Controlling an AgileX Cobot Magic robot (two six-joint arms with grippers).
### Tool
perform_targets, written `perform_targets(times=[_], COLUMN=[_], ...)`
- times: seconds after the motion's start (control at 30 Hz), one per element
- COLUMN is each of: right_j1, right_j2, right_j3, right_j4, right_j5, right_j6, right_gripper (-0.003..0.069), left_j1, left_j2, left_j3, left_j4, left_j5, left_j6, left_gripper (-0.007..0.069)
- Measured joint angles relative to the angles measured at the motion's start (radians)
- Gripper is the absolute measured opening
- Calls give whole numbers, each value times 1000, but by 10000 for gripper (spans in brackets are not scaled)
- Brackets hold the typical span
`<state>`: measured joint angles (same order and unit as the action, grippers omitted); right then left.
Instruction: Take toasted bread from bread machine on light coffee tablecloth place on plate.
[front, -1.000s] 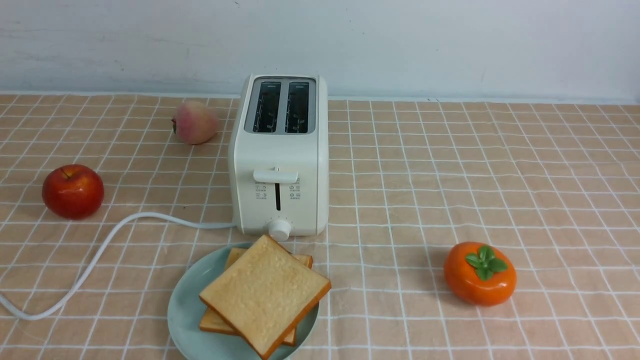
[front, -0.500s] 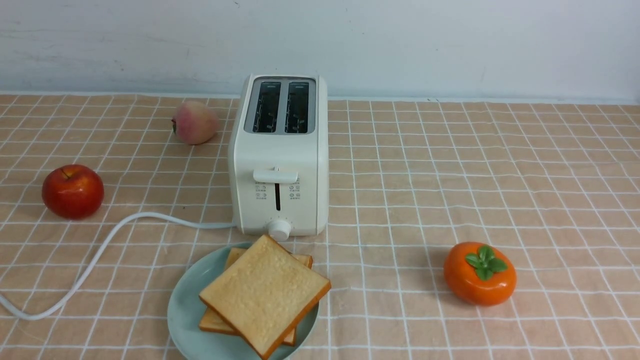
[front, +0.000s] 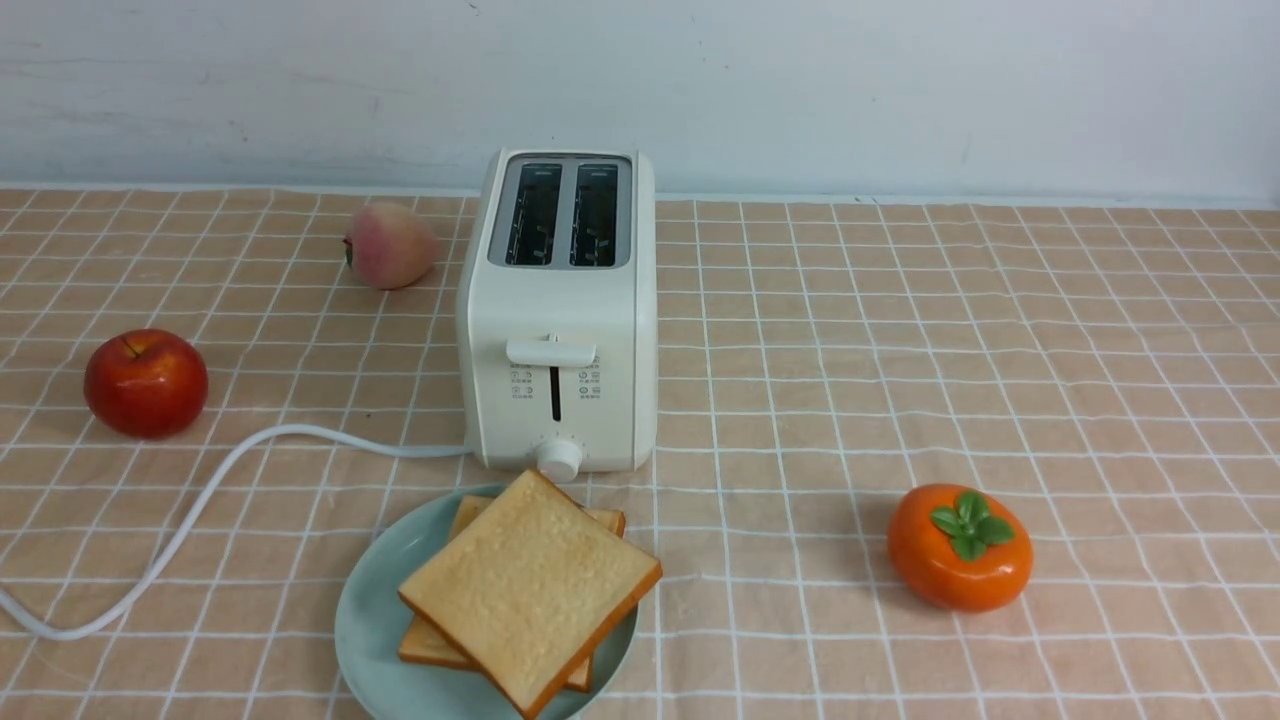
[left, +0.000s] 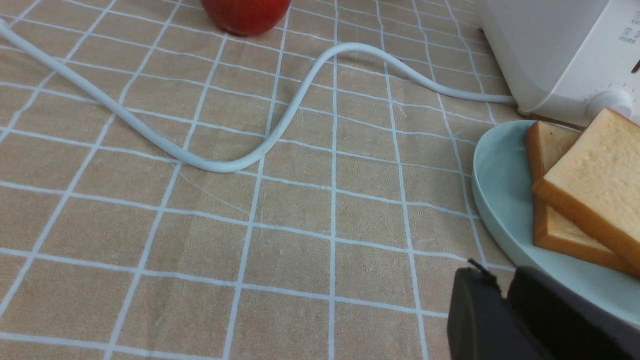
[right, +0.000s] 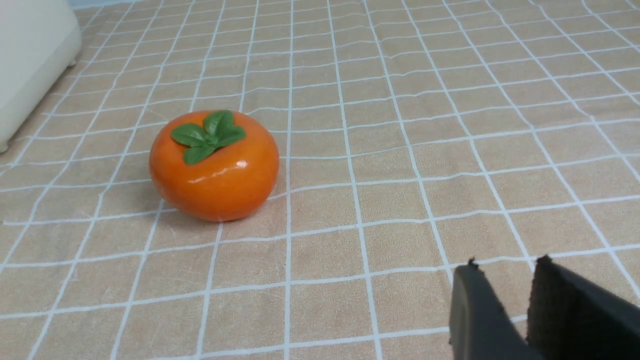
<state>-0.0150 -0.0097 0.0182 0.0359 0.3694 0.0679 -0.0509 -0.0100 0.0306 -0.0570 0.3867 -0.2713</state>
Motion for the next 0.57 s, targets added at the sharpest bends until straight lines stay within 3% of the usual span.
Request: perform_targets(times=[0.57], right_j1=[0], right_j2=[0], right_j3=[0], right_j4=[0], right_j5=[0], right_j6=[1], right_gripper=[199], left_j1=[0], left_j2=[0], left_j3=[0], left_j4=[0], left_j5=[0], left_j6=[0], left_gripper=[101])
